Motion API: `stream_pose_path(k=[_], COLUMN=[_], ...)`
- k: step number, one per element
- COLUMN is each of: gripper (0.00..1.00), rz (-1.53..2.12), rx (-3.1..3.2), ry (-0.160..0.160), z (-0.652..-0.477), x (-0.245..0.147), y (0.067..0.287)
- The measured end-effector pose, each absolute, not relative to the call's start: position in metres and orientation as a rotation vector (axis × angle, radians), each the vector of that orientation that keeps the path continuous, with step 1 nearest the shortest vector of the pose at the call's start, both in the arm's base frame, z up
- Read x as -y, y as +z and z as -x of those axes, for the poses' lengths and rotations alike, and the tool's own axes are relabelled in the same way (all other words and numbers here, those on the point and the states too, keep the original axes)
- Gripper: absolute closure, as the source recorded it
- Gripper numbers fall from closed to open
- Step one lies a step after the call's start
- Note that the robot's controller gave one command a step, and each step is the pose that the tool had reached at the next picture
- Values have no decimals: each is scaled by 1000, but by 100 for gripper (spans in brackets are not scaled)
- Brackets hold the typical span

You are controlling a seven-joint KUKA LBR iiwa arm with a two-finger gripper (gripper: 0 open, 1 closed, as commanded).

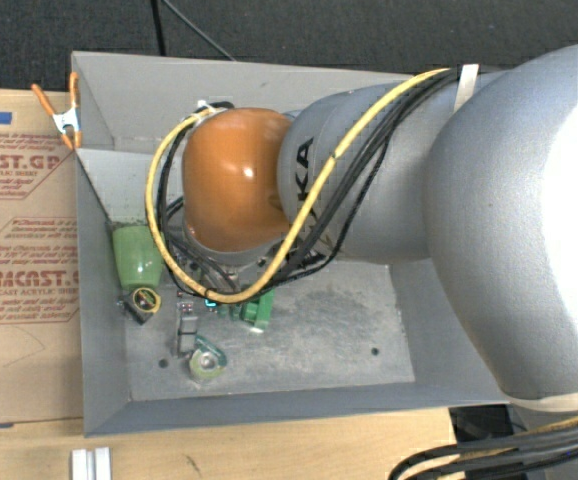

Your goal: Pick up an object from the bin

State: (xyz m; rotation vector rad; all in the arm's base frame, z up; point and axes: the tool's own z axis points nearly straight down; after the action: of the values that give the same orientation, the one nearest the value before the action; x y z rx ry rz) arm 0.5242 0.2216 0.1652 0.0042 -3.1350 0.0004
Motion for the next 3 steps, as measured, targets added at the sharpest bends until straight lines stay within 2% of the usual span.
stream_pose_path(k=[1, 2, 3], gripper=[0, 0, 0], rz=[-375, -380, -792], rx=[3131, 3145, 3039], ry=[-11, -14, -2], z=[-559, -581, -513], x=[-244, -212, -196], y=[92, 86, 69])
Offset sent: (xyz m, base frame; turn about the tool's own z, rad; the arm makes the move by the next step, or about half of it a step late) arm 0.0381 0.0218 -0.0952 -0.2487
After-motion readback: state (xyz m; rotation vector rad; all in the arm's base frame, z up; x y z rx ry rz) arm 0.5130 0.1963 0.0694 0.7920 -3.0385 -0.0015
